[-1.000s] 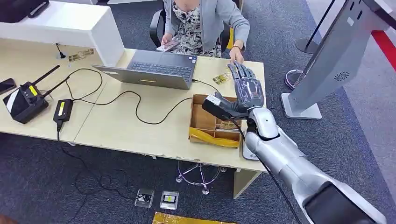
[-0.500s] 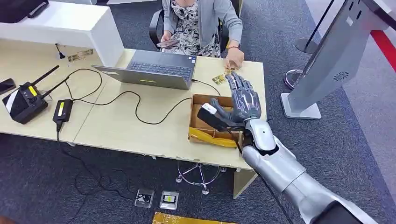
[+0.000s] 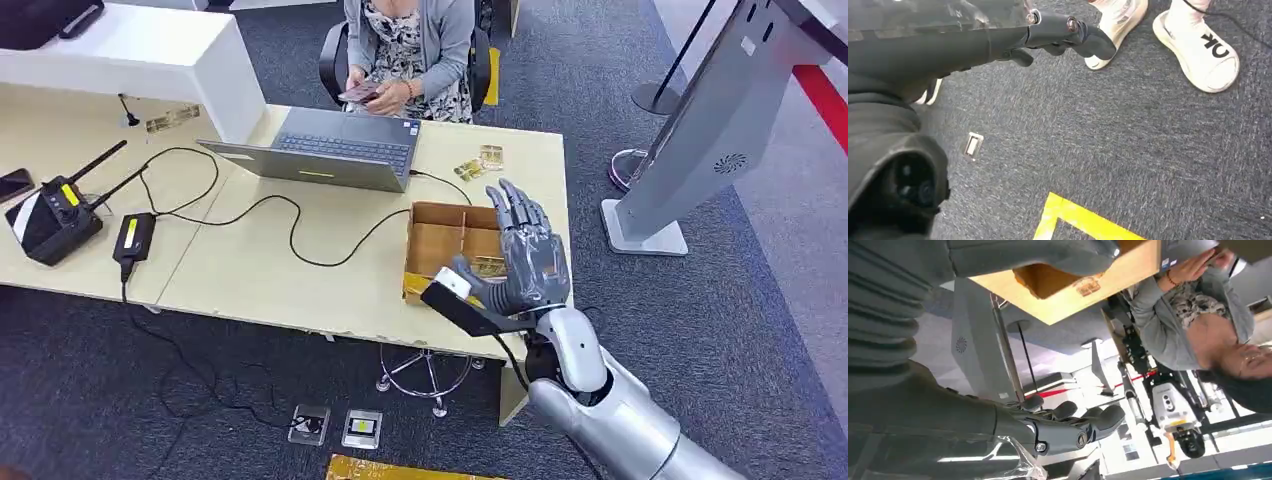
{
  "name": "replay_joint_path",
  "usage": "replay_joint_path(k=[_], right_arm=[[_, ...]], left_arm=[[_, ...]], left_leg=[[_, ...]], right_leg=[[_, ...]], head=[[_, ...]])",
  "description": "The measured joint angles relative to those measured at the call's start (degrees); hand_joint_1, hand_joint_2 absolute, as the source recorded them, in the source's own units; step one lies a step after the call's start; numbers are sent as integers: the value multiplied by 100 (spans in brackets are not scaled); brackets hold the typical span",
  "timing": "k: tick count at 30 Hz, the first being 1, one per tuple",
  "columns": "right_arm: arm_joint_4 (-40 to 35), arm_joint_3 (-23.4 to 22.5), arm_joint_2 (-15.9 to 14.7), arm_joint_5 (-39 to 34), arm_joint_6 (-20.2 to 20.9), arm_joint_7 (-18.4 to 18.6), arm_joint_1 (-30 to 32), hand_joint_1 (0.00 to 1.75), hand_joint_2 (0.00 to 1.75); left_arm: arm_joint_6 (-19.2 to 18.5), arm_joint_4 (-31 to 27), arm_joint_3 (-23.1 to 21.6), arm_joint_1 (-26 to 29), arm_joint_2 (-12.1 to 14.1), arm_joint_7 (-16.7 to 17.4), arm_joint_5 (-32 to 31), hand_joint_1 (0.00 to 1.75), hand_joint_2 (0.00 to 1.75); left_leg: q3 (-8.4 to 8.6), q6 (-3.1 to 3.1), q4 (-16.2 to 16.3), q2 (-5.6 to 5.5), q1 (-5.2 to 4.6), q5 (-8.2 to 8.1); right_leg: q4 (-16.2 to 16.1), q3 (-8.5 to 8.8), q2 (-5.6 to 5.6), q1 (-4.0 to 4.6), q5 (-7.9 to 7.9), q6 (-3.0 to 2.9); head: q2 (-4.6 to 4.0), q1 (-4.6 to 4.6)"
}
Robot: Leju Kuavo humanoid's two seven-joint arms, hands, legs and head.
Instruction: Pass the card to the sensor for recognition and then transmit it.
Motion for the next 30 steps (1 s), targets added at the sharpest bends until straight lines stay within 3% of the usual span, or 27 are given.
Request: replay_joint_path(k=[16,30], right_arm=[[4,240,225,994,458,562,488,0,175],[374,223,485,1281,833,610,329,0,175]], left_arm=[[31,0,0,-5,0,59,-219,0,0],[-24,0,-2,-5,-13,42,-409,0,0]], left_leg=[[-2,0,0,-1,-1,0],[-3,0,0,-1,-1,0]], right_leg=[[0,0,0,0,-1,-1],[0,0,-1,-1,-1,-1]], head=[[0,0],[0,2]])
